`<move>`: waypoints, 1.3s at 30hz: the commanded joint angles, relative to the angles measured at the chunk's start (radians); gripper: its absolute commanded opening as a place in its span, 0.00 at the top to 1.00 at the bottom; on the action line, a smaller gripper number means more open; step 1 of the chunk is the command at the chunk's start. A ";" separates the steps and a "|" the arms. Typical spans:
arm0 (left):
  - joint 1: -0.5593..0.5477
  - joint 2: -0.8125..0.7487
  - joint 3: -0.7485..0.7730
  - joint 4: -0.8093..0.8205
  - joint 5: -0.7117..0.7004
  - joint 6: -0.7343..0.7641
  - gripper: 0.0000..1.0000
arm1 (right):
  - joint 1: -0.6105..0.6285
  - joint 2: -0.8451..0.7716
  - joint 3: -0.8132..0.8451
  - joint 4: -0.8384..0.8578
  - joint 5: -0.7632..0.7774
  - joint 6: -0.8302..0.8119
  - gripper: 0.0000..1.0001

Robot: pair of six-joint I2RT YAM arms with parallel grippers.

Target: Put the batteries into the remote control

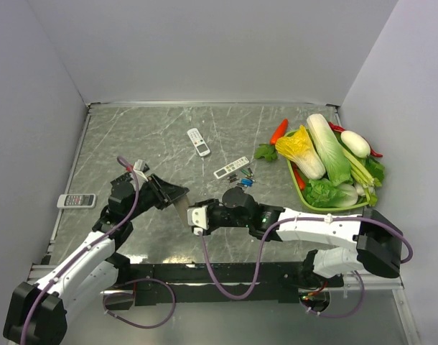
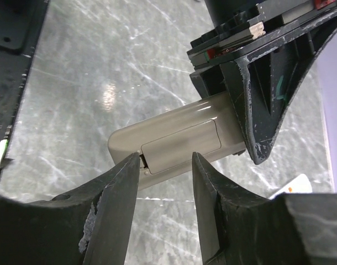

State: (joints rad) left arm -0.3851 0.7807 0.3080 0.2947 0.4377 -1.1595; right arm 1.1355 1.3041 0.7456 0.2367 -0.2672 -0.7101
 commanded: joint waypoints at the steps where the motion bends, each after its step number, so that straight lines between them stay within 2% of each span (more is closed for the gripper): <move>1: -0.035 -0.023 0.052 0.158 0.144 -0.152 0.99 | 0.012 0.038 -0.023 0.228 0.120 -0.078 0.51; 7: -0.046 -0.009 0.071 0.120 0.151 -0.131 0.99 | 0.015 0.057 -0.032 0.340 0.167 -0.117 0.52; 11: -0.049 -0.015 0.075 0.081 0.136 -0.108 0.99 | 0.015 0.066 -0.015 0.331 0.175 -0.126 0.52; 15: -0.049 -0.063 0.114 -0.075 -0.012 -0.002 0.99 | 0.012 0.025 0.015 0.242 0.163 -0.054 0.51; 17: -0.049 -0.084 0.103 -0.135 -0.072 0.047 0.99 | 0.012 -0.009 0.029 0.158 0.167 0.024 0.48; 21: -0.049 -0.139 0.039 -0.108 -0.172 0.050 0.99 | 0.000 -0.098 0.044 0.049 0.195 0.236 0.40; 24: -0.049 -0.168 -0.012 -0.062 -0.220 0.032 0.99 | -0.025 -0.158 0.050 -0.032 0.158 0.479 0.28; 25: -0.049 -0.178 -0.023 -0.046 -0.240 0.026 0.99 | -0.026 -0.164 0.049 -0.040 0.160 0.530 0.21; 26: -0.049 -0.185 -0.047 -0.011 -0.246 0.020 0.99 | -0.036 -0.173 0.038 -0.045 0.169 0.582 0.19; 30: -0.049 -0.221 -0.090 0.073 -0.260 -0.014 0.99 | -0.068 -0.184 -0.043 0.080 0.152 0.880 0.10; 39: -0.049 -0.284 -0.116 0.129 -0.263 -0.029 0.99 | -0.068 -0.046 -0.071 0.230 0.100 1.118 0.09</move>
State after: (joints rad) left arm -0.4309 0.5339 0.1989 0.3164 0.1925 -1.1725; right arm 1.0691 1.2224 0.6781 0.3466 -0.1192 0.2283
